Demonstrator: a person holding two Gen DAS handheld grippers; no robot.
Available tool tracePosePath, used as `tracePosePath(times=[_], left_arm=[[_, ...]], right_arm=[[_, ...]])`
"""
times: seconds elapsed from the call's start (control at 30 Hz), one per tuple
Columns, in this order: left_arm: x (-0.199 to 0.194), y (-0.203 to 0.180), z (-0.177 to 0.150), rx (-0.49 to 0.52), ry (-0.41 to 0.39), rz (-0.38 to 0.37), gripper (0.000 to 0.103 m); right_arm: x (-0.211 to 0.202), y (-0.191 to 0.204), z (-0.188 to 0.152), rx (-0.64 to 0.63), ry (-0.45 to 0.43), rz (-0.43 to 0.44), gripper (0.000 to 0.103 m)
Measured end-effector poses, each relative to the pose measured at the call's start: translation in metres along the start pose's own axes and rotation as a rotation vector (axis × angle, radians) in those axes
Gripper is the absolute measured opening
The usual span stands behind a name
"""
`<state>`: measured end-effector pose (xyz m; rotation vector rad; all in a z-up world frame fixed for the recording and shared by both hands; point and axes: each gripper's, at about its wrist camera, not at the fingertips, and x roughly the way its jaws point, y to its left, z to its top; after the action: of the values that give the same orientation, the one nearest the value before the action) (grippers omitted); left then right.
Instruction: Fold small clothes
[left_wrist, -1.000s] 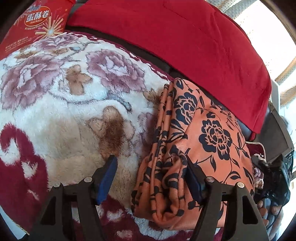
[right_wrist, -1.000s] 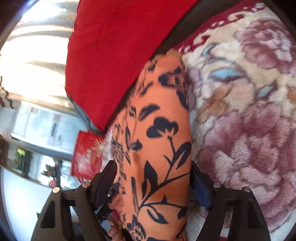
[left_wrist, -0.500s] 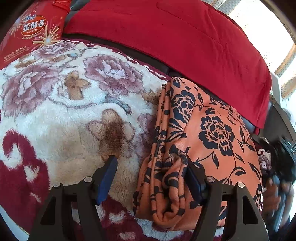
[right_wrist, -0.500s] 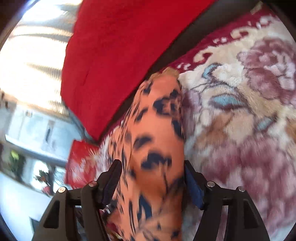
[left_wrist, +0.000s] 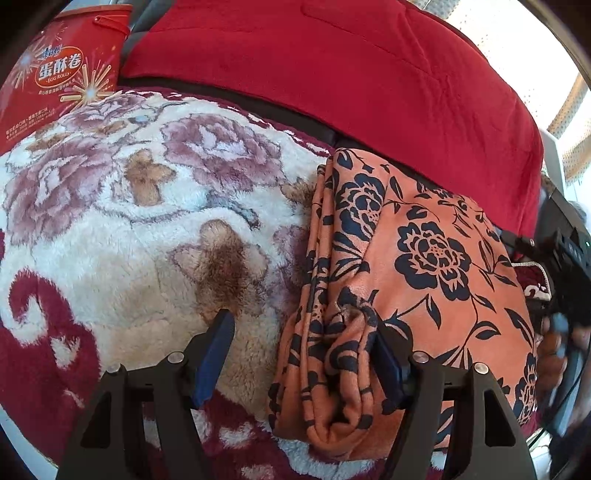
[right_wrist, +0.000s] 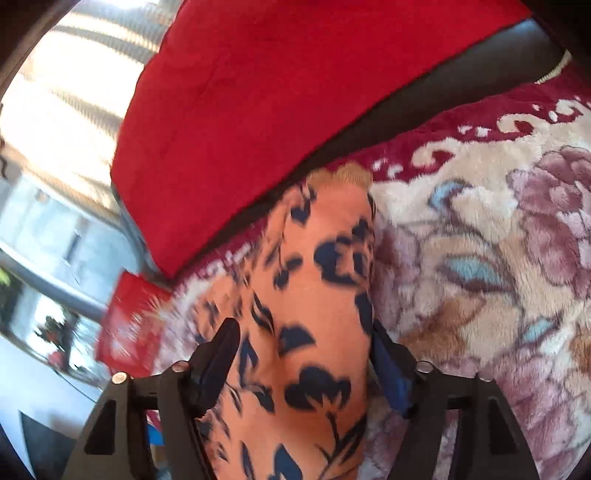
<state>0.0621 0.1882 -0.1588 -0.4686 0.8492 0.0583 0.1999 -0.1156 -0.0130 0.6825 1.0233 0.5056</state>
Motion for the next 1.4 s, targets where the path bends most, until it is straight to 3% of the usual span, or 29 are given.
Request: tracePosePath(times=[0.07, 0.1, 0.13, 0.23, 0.27, 0.33, 0.37, 0.5, 0.57, 0.7, 0.73, 0.77, 0.8, 0.83, 0.9, 0.97, 1.03, 1.1, 1.2, 1.37, 1.4], left_arm=[[0.0, 0.0, 0.0, 0.0, 0.002, 0.0, 0.072], [0.001, 0.0, 0.0, 0.0, 0.002, 0.002, 0.072], [0.0, 0.0, 0.0, 0.002, 0.0, 0.003, 0.072], [0.0, -0.001, -0.001, 0.01, -0.001, 0.014, 0.072], [0.0, -0.001, 0.0, 0.009, 0.0, 0.013, 0.072], [0.0, -0.001, -0.001, 0.01, 0.0, 0.01, 0.072], [0.0, -0.001, -0.001, 0.01, -0.001, 0.006, 0.072], [-0.003, -0.001, -0.002, 0.021, -0.005, 0.006, 0.072], [-0.006, 0.002, -0.001, 0.007, -0.011, -0.004, 0.072], [-0.039, 0.01, 0.003, -0.038, -0.15, -0.063, 0.072], [-0.041, 0.01, 0.003, -0.032, -0.15, -0.068, 0.069], [-0.036, 0.012, 0.001, -0.025, -0.112, -0.069, 0.063], [-0.026, 0.013, -0.002, -0.02, -0.042, -0.071, 0.035], [-0.007, 0.019, -0.007, -0.036, 0.074, -0.104, 0.033], [-0.002, 0.029, -0.01, -0.097, 0.107, -0.146, 0.036], [-0.017, 0.03, -0.005, -0.079, 0.047, -0.139, 0.048], [-0.032, 0.032, -0.001, -0.089, -0.027, -0.12, 0.069], [-0.038, 0.033, 0.006, -0.098, -0.059, -0.152, 0.076], [-0.025, 0.026, 0.025, -0.09, -0.007, -0.191, 0.076], [0.024, 0.024, 0.054, -0.147, 0.164, -0.333, 0.076], [0.039, 0.025, 0.054, -0.167, 0.233, -0.344, 0.076]], right_arm=[[0.007, -0.008, 0.014, 0.023, 0.017, -0.009, 0.069], [0.012, -0.003, 0.021, -0.01, 0.037, -0.051, 0.038], [0.01, 0.004, 0.024, -0.056, 0.035, -0.107, 0.031], [-0.003, 0.043, 0.016, -0.228, -0.036, -0.174, 0.031], [-0.004, 0.049, 0.011, -0.281, -0.043, -0.223, 0.035], [-0.005, 0.042, 0.006, -0.285, -0.025, -0.285, 0.061], [-0.012, 0.035, 0.003, -0.27, -0.032, -0.299, 0.079], [-0.048, 0.031, -0.019, -0.282, -0.087, -0.294, 0.08], [-0.067, 0.034, -0.045, -0.325, -0.102, -0.262, 0.08], [-0.1, 0.058, -0.081, -0.419, -0.117, -0.162, 0.08], [-0.103, 0.067, -0.092, -0.447, -0.122, -0.134, 0.08], [-0.106, 0.066, -0.1, -0.456, -0.12, -0.121, 0.081], [-0.1, 0.067, -0.107, -0.46, -0.102, -0.11, 0.081], [-0.095, 0.066, -0.111, -0.459, -0.086, -0.108, 0.081], [-0.084, 0.054, -0.114, -0.412, -0.06, -0.117, 0.081], [-0.092, 0.04, -0.112, -0.348, -0.074, -0.094, 0.081], [-0.102, 0.023, -0.104, -0.288, -0.117, -0.089, 0.082], [-0.106, 0.006, -0.094, -0.232, -0.123, -0.093, 0.087], [-0.093, -0.019, -0.077, -0.145, -0.068, -0.067, 0.087], [-0.063, -0.036, -0.067, -0.066, 0.001, 0.003, 0.087], [-0.059, -0.036, -0.068, -0.067, 0.012, 0.007, 0.087]])
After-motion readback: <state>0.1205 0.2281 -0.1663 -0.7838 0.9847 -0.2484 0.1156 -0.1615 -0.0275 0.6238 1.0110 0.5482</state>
